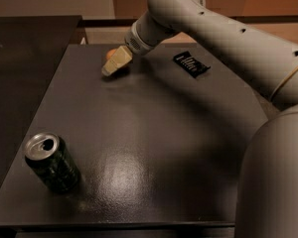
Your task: Pick orange
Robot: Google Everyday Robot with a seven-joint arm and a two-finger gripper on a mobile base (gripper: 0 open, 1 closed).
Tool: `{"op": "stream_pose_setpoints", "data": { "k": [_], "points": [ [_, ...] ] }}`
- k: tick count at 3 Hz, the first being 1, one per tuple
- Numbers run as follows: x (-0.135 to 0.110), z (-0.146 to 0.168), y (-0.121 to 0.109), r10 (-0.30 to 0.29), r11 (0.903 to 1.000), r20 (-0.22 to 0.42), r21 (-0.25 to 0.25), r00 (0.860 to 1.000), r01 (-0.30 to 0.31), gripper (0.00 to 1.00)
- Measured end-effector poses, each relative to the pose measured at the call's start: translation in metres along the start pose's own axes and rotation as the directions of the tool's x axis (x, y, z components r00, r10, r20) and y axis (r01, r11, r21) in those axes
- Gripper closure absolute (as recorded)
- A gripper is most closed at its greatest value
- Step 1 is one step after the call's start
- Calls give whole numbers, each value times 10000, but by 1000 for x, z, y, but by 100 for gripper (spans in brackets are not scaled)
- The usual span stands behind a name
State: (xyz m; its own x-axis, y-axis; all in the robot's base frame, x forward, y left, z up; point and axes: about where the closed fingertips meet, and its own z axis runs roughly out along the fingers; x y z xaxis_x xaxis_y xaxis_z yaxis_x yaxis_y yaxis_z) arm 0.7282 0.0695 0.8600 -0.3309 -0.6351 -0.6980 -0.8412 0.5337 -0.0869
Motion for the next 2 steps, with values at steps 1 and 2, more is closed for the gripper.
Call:
{"op": "stream_pose_setpoints", "data": {
  "k": [1,2],
  "points": [
    [-2,5,1,-27,9999,-64,-102,10000,26,19],
    [-1,5,3,-15,9999,-151,-149,9999,13,42]
  ]
}}
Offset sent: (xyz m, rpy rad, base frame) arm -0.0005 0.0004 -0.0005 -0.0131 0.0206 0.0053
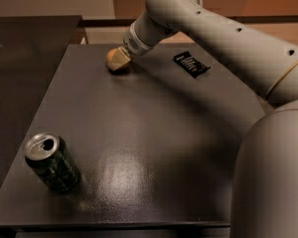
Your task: Pick orange
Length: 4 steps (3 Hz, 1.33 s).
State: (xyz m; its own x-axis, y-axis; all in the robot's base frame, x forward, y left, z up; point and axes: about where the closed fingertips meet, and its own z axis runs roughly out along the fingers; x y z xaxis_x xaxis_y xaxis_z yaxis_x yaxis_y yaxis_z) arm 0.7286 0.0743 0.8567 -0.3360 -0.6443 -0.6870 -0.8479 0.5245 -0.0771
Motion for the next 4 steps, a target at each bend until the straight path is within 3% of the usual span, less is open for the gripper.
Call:
{"op": "stream_pose_setpoints", "data": {
  "k": [1,2,3,4],
  "points": [
    [1,-7,2,138,9999,109,-84,9998,-138,65],
    [-5,-35,5,141,9997,550,-185,9984,-131,89],
    [-17,-82,12,-334,9993,973,-140,9947,349,100],
    [-32,-131,19,-1164,9931,1376,59,9836,1167,100]
  ]
}}
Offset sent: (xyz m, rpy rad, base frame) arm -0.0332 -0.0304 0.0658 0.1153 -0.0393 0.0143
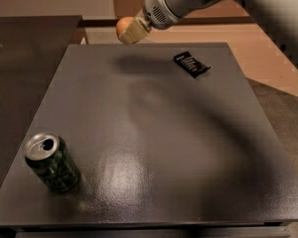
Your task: Pick orange
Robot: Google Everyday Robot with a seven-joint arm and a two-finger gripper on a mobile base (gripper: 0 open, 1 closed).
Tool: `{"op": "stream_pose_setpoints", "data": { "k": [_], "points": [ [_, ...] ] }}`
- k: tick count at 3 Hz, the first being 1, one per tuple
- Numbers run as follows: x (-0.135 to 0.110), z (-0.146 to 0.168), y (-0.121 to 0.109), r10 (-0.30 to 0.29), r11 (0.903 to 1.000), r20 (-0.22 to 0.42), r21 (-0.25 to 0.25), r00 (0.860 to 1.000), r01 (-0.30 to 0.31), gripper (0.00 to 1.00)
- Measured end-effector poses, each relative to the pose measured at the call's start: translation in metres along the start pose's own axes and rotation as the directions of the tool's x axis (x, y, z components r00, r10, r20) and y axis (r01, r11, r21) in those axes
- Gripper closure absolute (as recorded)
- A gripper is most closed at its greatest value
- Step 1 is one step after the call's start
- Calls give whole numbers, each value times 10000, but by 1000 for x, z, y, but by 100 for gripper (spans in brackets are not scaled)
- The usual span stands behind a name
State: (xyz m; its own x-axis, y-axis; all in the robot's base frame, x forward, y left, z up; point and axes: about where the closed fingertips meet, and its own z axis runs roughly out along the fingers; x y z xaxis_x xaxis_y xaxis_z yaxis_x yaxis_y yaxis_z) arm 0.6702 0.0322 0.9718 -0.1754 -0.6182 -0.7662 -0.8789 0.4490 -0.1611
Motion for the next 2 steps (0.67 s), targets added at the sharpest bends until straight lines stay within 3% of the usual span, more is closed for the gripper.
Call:
{"op": "stream_pose_setpoints", "data": {
  "k": [1,2],
  "points": [
    [-16,-32,3,-836,9965,283,-31,9961,838,100],
    [-16,-32,3,-837,9965,282,-32,9961,838,100]
  ]
}}
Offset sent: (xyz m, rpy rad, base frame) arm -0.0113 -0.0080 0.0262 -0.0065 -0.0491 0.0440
